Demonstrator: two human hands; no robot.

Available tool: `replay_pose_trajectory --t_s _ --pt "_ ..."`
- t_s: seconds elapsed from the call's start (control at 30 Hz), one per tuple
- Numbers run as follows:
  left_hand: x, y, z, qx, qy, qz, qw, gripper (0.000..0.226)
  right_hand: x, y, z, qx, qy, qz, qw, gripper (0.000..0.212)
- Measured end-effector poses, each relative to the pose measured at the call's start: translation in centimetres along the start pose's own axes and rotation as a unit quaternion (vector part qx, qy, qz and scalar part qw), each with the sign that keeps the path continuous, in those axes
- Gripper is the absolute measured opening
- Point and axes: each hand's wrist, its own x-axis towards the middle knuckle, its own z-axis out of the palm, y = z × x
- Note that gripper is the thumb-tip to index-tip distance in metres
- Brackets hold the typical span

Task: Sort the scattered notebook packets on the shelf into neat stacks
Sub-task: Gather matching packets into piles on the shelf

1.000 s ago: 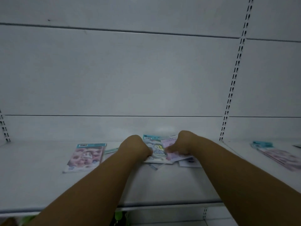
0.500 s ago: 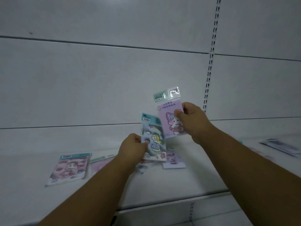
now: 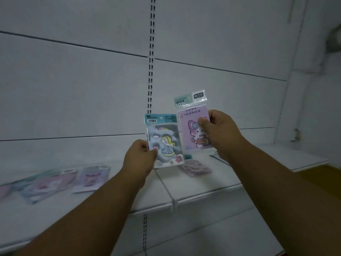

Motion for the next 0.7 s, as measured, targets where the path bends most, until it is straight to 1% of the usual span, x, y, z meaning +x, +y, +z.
replay_pose_trajectory --t_s 0.1,0.2,0.3,0.43,0.5,0.57,0.63,0.7 --pt "-0.2 0.2 6.6 -0.011 -0.004 -0.029 0.999 0.004 1.5 3.1 -5.5 -0.026 0.014 0.022 0.999 0.015" --pt "-0.1 0.0 11.0 -0.01 -0.019 -0.078 0.997 0.003 3.2 5.6 -9.0 -0.032 0.018 0.045 0.998 0.018" --pt "0.6 -0.4 13.6 -0.014 -0.035 -0.119 0.992 0.008 4.9 7.8 -10.3 -0.009 0.005 0.074 0.997 0.019" --pt "2.6 -1.7 15.3 0.014 -0.017 -0.14 0.99 0.011 7.2 10.6 -10.3 -0.023 -0.01 0.074 0.997 0.025" --pt "3.7 -2.3 15.6 0.065 -0.019 -0.153 0.986 0.011 8.5 11.7 -9.9 -0.027 -0.011 0.076 0.997 0.032" --pt "4.6 -2.9 15.6 0.16 -0.022 -0.15 0.975 0.013 9.6 12.7 -9.3 -0.044 -0.022 0.074 0.996 0.03" --pt "4.9 -3.0 15.3 0.293 -0.022 -0.125 0.948 0.018 10.4 13.4 -8.8 -0.059 -0.047 0.074 0.994 0.023" --pt "5.0 -3.1 14.9 0.412 -0.025 -0.096 0.906 0.026 11.0 14.0 -8.5 -0.056 -0.068 0.081 0.993 0.019"
